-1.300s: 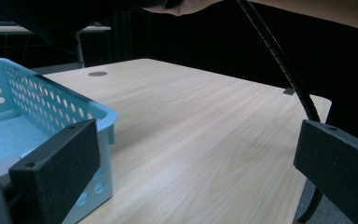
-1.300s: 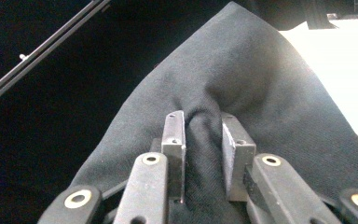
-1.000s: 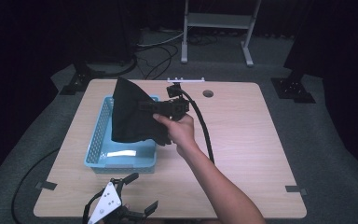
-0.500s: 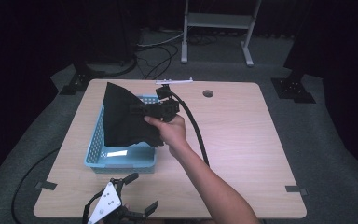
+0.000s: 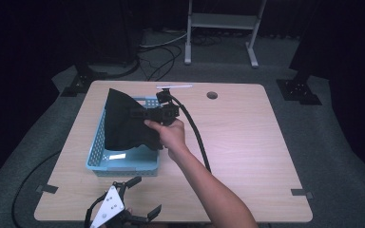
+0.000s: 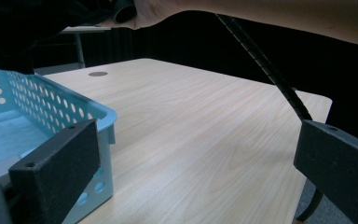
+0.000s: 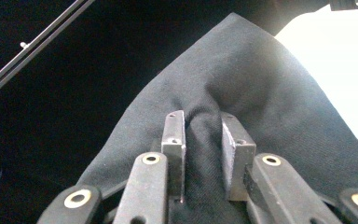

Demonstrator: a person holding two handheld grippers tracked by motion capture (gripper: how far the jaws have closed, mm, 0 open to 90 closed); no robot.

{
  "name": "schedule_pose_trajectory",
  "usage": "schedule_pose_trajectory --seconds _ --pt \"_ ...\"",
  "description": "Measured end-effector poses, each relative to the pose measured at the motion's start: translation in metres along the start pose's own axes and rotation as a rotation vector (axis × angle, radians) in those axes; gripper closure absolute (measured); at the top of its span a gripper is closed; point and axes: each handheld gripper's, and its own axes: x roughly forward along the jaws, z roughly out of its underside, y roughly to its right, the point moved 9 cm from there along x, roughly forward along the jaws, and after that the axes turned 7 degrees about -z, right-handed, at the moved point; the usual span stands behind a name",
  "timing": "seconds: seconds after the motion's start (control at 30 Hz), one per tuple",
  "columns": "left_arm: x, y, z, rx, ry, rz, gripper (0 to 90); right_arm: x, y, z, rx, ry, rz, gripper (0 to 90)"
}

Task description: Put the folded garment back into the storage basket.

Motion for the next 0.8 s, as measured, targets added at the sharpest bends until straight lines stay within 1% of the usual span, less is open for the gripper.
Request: schedule_pose_trajectory --seconds 0.2,0.6,0.8 --pt "0.000 0.000 0.000 0.000 -0.001 0.002 0.0 0.006 0.003 0.002 0.010 -0.005 -0.004 74.6" --pt "-0.001 -0.002 0.000 -0.007 0.003 -0.001 0.0 0.014 0.008 0.005 0.022 -0.013 0.002 74.8" --pt "-0.001 -0.001 0.000 -0.004 0.002 0.003 0.0 0.018 0.011 0.008 0.036 -0.010 0.002 75.0"
